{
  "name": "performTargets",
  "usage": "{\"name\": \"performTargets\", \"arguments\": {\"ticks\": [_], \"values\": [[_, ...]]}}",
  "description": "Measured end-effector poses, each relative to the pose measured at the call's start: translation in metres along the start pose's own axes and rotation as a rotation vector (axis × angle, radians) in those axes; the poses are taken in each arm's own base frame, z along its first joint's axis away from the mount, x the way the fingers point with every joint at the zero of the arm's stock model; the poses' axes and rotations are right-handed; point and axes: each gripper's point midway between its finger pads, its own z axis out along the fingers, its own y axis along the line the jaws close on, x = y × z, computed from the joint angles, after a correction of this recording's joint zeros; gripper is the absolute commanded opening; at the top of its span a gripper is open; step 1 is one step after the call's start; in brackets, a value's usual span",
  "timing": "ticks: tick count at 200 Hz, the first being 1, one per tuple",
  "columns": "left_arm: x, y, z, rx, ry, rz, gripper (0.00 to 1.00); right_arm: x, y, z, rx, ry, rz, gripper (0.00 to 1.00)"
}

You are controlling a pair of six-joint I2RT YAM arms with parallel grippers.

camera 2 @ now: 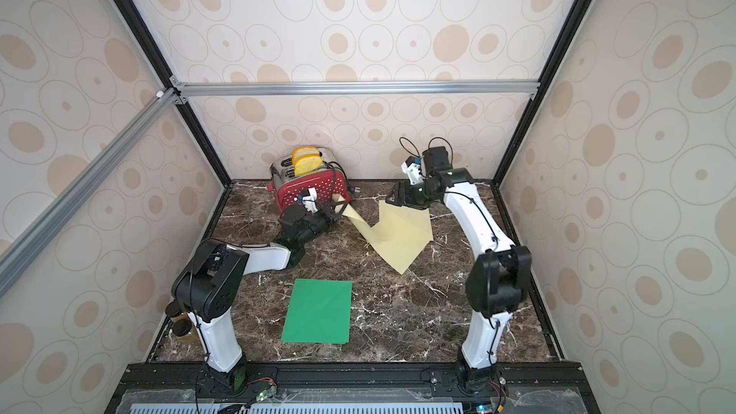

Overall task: Sort the scattered colored papers by color
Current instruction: Pick up the colored paper from the center of the board.

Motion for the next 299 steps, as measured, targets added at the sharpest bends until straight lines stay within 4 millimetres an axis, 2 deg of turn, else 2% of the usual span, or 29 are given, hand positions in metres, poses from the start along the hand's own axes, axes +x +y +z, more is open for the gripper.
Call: {"name": "performTargets", "arguments": {"ticks": [11, 27, 48, 69, 92, 119, 134, 159, 176, 193, 219, 240, 256, 275, 299], "values": [[0.004, -0.027, 0.007, 0.088, 0.043, -0.013, 0.00, 0.017, -0.002, -0.012, 0.025, -0.001, 0.007, 0.68], [0.018, -0.054, 0.015, 0.193, 0.113, -0.048, 0.00, 0.043, -0.012, -0.014, 0.060, 0.027, 0.034, 0.69], [0.049, -0.068, 0.023, 0.262, 0.223, -0.119, 0.00, 0.070, -0.033, -0.006, 0.101, 0.079, 0.089, 0.69], [0.084, -0.070, 0.025, 0.261, 0.336, -0.185, 0.00, 0.082, -0.045, 0.000, 0.126, 0.104, 0.129, 0.68], [0.110, -0.080, 0.022, 0.274, 0.428, -0.230, 0.00, 0.079, -0.048, 0.000, 0.138, 0.086, 0.130, 0.69], [0.127, -0.081, 0.018, 0.265, 0.491, -0.279, 0.00, 0.067, -0.051, -0.011, 0.169, 0.060, 0.118, 0.70], [0.136, -0.082, 0.016, 0.255, 0.524, -0.316, 0.00, 0.050, -0.055, -0.030, 0.191, 0.012, 0.113, 0.71], [0.153, -0.086, 0.013, 0.242, 0.586, -0.377, 0.00, 0.023, -0.065, -0.075, 0.235, -0.103, 0.112, 0.73], [0.172, -0.083, 0.008, 0.198, 0.661, -0.399, 0.00, 0.021, -0.067, -0.099, 0.256, -0.151, 0.115, 0.74], [0.194, -0.070, 0.000, 0.104, 0.755, -0.400, 0.00, 0.028, -0.064, -0.105, 0.248, -0.159, 0.115, 0.73], [0.219, -0.046, -0.025, -0.038, 0.872, -0.378, 0.00, 0.054, -0.068, -0.085, 0.204, -0.091, 0.157, 0.72], [0.230, -0.031, -0.050, -0.128, 0.928, -0.354, 0.00, 0.083, -0.077, -0.063, 0.173, -0.022, 0.220, 0.72], [0.236, -0.025, -0.065, -0.169, 0.956, -0.341, 0.00, 0.101, -0.080, -0.053, 0.157, 0.016, 0.260, 0.72], [0.240, -0.024, -0.074, -0.196, 0.973, -0.326, 0.00, 0.109, -0.078, -0.051, 0.138, 0.024, 0.275, 0.72], [0.246, -0.027, -0.080, -0.219, 0.984, -0.311, 0.00, 0.105, -0.071, -0.056, 0.115, -0.003, 0.263, 0.72]]}}
